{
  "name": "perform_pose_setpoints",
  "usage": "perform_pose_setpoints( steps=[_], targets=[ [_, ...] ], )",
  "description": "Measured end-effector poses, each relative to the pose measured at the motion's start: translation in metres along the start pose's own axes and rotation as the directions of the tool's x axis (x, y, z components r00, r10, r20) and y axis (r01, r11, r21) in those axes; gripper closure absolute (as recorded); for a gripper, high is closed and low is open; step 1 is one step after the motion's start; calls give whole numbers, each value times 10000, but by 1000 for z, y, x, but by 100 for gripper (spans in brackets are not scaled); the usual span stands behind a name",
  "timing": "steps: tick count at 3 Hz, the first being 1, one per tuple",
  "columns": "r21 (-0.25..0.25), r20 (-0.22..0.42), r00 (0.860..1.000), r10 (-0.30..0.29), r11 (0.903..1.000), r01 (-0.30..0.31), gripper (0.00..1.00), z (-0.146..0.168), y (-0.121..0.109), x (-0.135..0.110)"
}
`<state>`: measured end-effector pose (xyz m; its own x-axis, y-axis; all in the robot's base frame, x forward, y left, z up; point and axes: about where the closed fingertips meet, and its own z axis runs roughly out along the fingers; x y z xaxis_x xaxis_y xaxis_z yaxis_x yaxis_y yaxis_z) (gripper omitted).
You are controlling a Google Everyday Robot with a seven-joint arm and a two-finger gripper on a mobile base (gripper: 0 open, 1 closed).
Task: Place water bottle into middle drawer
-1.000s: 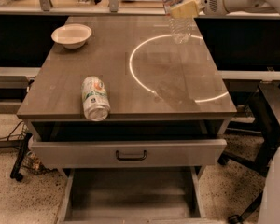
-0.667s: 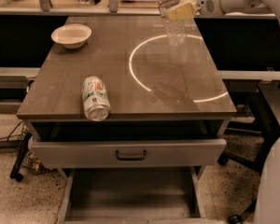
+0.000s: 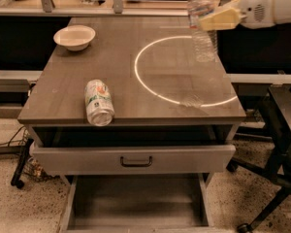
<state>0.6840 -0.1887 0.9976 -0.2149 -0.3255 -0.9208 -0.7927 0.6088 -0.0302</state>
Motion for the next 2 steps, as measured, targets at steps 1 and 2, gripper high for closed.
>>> perform_pose_setpoints(
  steps=[1,2],
  targets=[
    [657,-253,9984,498,9967,-481,100,-71,17,20],
    [2050,-907,9914,947,9759,-745,100,-140,33,55]
  ],
)
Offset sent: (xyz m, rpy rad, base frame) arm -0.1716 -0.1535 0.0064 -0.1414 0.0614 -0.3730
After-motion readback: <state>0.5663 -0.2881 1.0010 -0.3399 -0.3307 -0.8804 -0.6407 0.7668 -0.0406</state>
